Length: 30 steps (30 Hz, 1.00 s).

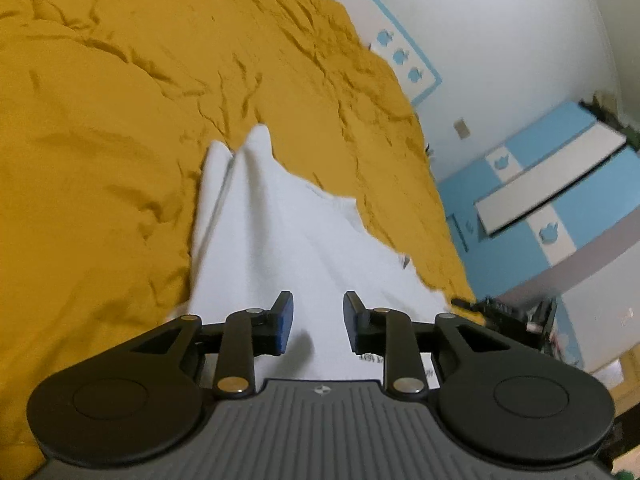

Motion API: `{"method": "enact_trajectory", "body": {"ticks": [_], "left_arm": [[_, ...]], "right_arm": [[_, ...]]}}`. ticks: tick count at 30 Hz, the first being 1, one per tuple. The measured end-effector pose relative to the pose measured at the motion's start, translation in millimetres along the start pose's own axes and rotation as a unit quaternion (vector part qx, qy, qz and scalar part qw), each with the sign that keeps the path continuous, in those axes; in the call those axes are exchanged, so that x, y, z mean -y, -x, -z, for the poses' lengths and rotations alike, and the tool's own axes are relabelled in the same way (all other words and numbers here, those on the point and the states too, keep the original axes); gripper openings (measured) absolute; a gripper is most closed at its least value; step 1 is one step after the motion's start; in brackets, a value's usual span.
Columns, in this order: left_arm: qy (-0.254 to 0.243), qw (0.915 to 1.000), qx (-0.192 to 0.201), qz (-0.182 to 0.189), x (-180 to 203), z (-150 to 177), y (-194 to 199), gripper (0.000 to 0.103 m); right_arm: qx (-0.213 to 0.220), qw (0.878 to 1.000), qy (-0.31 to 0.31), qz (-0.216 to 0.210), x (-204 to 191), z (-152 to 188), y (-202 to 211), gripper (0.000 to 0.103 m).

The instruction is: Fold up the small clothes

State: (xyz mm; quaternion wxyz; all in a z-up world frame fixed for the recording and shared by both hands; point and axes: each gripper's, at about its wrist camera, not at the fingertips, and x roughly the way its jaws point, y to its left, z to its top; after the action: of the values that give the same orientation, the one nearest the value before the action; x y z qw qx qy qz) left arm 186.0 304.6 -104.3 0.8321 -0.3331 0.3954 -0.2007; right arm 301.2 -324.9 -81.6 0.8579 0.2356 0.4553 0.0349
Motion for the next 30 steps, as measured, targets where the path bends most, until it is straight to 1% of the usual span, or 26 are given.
{"method": "enact_trajectory", "body": {"ticks": [2,3,4,5,6,7,9,10,13,14,15,17,18,20,23,24,26,27,28,30], "left_arm": [[-0.012,0.9997,-0.02,-0.002,2.8,1.3,-8.9,0.03],[-0.016,0.9995,-0.025,-0.007,3.8,2.3,-12.0,0.03],[-0.02,0.9993,-0.029,-0.011,4.2,3.2,-14.5,0.03],[-0.023,0.9991,-0.033,-0.016,4.1,3.5,-16.0,0.03],[-0.024,0.9989,-0.036,-0.02,3.3,3.9,-16.5,0.03],[-0.022,0.9989,-0.037,-0.02,2.5,4.0,-16.8,0.03],[-0.011,0.999,-0.039,-0.018,-1.2,3.3,-16.1,0.03],[-0.004,0.9991,-0.039,-0.017,-3.2,2.3,-15.5,0.03],[0.011,0.9991,-0.04,-0.01,-8.5,1.7,-13.1,0.03],[0.012,0.9991,-0.039,-0.009,-8.8,1.7,-12.5,0.03],[0.012,0.9991,-0.038,-0.011,-8.9,1.8,-11.7,0.03],[0.01,0.999,-0.039,-0.017,-8.7,2.2,-11.9,0.03],[0.01,0.999,-0.039,-0.021,-8.6,2.2,-12.3,0.03],[0.011,0.9988,-0.038,-0.027,-9.5,2.1,-12.2,0.03],[0.017,0.9991,-0.03,-0.025,-12.0,1.1,-8.3,0.03],[0.018,0.9992,-0.026,-0.026,-12.0,0.7,-6.8,0.03],[0.019,0.9995,-0.013,-0.02,-13.3,-0.2,-0.8,0.032],[0.02,0.9996,-0.004,-0.018,-14.0,-0.9,2.5,0.032],[0.022,0.9996,0.005,-0.018,-14.1,-1.7,4.9,0.032],[0.023,0.9993,0.018,-0.023,-14.6,-3.2,8.3,0.033]], "right_arm": [[0.003,1.0,0.021,0.023,-3.5,-0.6,-9.5,0.047],[-0.002,0.999,0.031,0.036,-5.4,-2.2,-20.5,0.04],[-0.007,0.999,0.033,0.034,-6.5,-2.8,-24.5,0.033],[-0.009,0.999,0.033,0.03,-9.7,-4.3,-32.5,0.03],[-0.006,0.999,0.038,0.028,-11.5,-3.8,-32.0,0.016],[-0.002,0.998,0.054,0.025,-14.8,-1.2,-32.0,0.011],[0.025,0.997,0.063,0.045,-17.5,1.3,-26.2,0.008],[0.046,0.997,0.049,0.049,-16.6,3.0,-17.6,0.007],[0.099,0.994,-0.011,0.042,-3.7,2.9,7.2,0.007],[0.107,0.994,-0.013,0.035,-1.8,2.0,11.7,0.007],[0.105,0.994,-0.005,0.035,-1.9,0.7,11.8,0.007],[0.098,0.994,0.002,0.055,-1.3,-1.2,5.0,0.007],[0.095,0.994,0.002,0.058,0.5,-2.3,0.5,0.007],[0.092,0.994,-0.014,0.06,8.1,-3.5,-11.4,0.008],[0.069,0.993,-0.038,0.088,18.8,-2.3,-29.8,0.008],[0.066,0.993,-0.041,0.09,20.1,-0.2,-31.5,0.01],[0.077,0.992,-0.043,0.093,19.6,3.9,-25.8,0.022],[0.085,0.991,-0.045,0.096,19.2,4.0,-19.7,0.035],[0.097,0.989,-0.047,0.103,18.7,4.4,-11.3,0.037],[0.118,0.986,-0.035,0.109,15.7,6.2,8.9,0.037]]}}
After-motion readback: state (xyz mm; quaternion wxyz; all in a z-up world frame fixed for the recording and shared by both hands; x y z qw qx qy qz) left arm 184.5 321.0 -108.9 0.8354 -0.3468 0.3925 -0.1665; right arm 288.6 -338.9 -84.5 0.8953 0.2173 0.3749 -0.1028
